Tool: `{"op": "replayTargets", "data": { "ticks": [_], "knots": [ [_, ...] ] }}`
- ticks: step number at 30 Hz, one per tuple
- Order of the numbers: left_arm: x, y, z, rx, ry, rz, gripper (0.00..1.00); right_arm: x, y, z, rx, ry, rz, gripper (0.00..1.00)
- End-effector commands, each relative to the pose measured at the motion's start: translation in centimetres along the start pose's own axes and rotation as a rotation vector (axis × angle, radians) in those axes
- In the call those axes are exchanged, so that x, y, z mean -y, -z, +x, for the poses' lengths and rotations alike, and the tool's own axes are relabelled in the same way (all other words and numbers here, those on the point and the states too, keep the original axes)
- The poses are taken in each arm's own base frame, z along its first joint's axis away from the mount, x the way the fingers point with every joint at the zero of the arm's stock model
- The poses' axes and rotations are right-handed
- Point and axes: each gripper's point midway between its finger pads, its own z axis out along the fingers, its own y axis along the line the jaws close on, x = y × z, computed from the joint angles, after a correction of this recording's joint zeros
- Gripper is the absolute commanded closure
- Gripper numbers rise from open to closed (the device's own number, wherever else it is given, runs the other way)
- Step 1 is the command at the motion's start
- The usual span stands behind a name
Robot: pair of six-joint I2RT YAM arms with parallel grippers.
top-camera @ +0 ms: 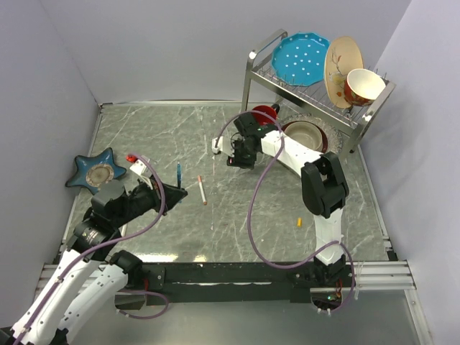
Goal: Insert the pens into the pen caps
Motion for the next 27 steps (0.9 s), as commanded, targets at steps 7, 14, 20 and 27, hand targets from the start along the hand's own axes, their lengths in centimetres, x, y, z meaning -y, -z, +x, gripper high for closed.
{"op": "replayTargets", "data": {
  "ticks": [7, 14, 20, 27],
  "knots": [
    [0.1, 0.4, -1.6, 0.076, -0.037, -0.010, 0.99, -0.2, -1.9, 0.1, 0.048, 0.211, -0.053, 0.47],
    [0.1, 0.6, -1.8, 0.089, -0.036, -0.014, 0.99, -0.1, -3.2, 0.2, 0.056, 0.245, -0.075, 0.47],
    [0.0, 0.6, -1.6, 0.084, -0.033, -0.014, 0.99, 0.1, -4.2, 0.3, 0.056, 0.266, -0.077, 0.48],
    [0.1, 0.8, -1.8, 0.093, -0.036, -0.014, 0.99, 0.0, -5.1, 0.4, 0.060, 0.281, -0.096, 0.48]
  ]
}}
